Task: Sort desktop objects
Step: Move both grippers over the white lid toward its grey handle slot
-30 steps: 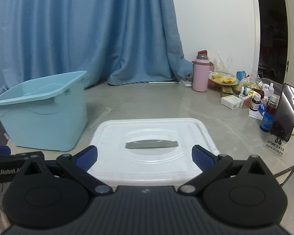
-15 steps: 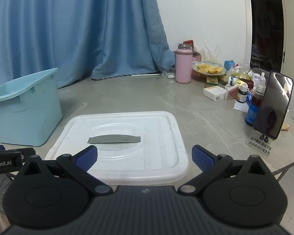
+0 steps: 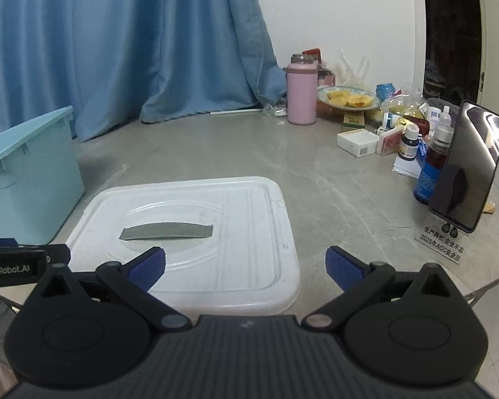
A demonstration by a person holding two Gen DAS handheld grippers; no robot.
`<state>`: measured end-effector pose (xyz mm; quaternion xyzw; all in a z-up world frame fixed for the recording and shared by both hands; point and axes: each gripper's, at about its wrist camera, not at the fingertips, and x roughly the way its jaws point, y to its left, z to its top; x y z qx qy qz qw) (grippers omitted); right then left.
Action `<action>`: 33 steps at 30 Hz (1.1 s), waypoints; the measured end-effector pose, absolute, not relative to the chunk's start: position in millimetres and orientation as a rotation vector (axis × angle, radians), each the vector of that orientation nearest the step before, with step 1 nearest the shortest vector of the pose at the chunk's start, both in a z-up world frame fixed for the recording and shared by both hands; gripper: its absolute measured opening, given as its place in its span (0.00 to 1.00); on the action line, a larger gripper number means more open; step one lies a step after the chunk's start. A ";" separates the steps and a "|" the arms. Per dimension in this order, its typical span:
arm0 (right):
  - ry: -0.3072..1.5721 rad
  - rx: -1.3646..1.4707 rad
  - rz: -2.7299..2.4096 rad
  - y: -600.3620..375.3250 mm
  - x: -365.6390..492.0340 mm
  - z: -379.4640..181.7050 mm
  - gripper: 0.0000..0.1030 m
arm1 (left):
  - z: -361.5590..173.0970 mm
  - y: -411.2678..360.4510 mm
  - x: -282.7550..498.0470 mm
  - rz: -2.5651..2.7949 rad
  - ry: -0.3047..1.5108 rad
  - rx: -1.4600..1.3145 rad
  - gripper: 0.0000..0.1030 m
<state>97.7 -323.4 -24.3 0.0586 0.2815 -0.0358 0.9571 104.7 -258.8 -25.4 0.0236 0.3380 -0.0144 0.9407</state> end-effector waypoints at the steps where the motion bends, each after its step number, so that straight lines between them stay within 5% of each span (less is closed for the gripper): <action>1: 0.574 0.117 -0.073 -324.0 101.3 -24.5 1.00 | -26.8 -259.3 109.9 -0.030 0.698 0.045 0.80; 33: 0.877 0.164 -0.055 -341.4 237.1 -64.8 1.00 | -83.9 -262.2 268.3 -0.021 0.989 0.003 0.82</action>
